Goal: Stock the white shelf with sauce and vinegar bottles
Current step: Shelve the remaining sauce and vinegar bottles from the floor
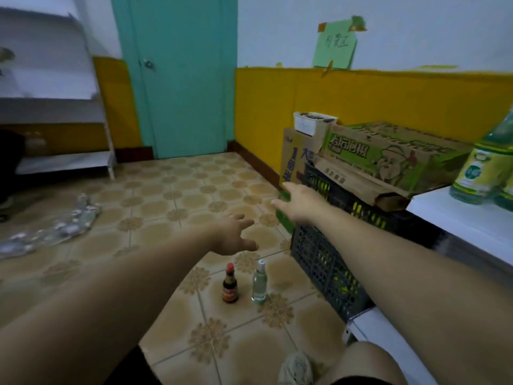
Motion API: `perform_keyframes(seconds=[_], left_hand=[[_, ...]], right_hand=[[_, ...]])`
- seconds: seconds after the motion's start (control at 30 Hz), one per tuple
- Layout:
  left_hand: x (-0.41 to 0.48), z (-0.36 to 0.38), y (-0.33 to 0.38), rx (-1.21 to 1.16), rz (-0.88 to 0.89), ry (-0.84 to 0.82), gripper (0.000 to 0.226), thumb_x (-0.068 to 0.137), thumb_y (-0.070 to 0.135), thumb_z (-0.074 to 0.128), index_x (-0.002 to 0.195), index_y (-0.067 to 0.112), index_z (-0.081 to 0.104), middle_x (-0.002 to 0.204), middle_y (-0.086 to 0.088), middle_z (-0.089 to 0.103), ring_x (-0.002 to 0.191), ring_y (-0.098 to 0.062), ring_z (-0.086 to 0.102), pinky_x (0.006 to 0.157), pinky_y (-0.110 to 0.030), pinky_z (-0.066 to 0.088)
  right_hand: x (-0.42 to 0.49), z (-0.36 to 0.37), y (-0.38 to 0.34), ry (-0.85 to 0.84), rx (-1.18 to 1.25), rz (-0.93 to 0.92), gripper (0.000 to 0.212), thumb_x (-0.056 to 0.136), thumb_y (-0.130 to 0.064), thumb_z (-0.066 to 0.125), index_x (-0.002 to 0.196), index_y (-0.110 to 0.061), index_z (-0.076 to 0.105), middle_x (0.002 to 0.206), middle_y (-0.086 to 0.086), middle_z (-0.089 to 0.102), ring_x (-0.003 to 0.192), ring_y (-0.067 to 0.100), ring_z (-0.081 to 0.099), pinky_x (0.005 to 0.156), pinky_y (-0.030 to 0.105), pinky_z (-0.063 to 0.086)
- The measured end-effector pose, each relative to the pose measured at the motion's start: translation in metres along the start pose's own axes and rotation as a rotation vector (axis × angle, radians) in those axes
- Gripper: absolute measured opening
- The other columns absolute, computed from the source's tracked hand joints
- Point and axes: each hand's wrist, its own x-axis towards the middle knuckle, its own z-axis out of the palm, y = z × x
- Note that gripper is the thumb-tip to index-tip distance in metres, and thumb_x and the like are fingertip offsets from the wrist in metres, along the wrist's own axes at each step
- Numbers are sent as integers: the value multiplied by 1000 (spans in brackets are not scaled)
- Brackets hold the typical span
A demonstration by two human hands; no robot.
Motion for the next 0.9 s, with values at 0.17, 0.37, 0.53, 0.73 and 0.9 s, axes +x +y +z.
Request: perform_keyframes(seconds=[0.17, 0.37, 0.53, 0.73, 0.9], left_hand=[[28, 49, -56, -41, -131, -129, 76, 91, 61, 42, 153, 29, 9, 161, 1, 2, 147, -26, 9, 117, -44, 15], [80, 112, -114, -123, -195, -236, 78, 91, 60, 45, 152, 25, 12, 161, -4, 6, 147, -28, 8, 118, -45, 15], [145, 166, -149, -193, -218, -313, 80, 90, 60, 47, 153, 26, 12, 161, -4, 5, 147, -26, 8, 118, -44, 15], [232, 245, -195, -279, -261, -397, 81, 89, 59, 49, 152, 25, 12, 161, -5, 6, 147, -27, 9, 117, -45, 17], [293, 312, -219, -357, -308, -401, 83, 89, 55, 52, 153, 21, 11, 160, -6, 9, 146, -26, 13, 116, -40, 19]], right_hand=[[45, 77, -9, -143, -2, -42, 74, 94, -58, 47, 155, -26, 18, 160, 6, 24, 143, 30, 28, 113, 41, 32], [96, 165, 8, -305, 54, -2, 74, 93, -55, 49, 154, -24, 20, 160, 3, 24, 142, 29, 30, 111, 42, 33], [145, 237, 29, -403, 137, 73, 73, 93, -52, 52, 154, -27, 20, 158, 1, 28, 142, 27, 32, 112, 40, 34], [216, 327, 40, -513, 131, 80, 68, 94, -48, 53, 150, -17, 30, 154, 9, 35, 133, 30, 42, 102, 37, 39], [266, 393, 54, -551, 130, 89, 68, 96, -44, 52, 151, -14, 26, 152, 13, 35, 133, 32, 42, 99, 37, 39]])
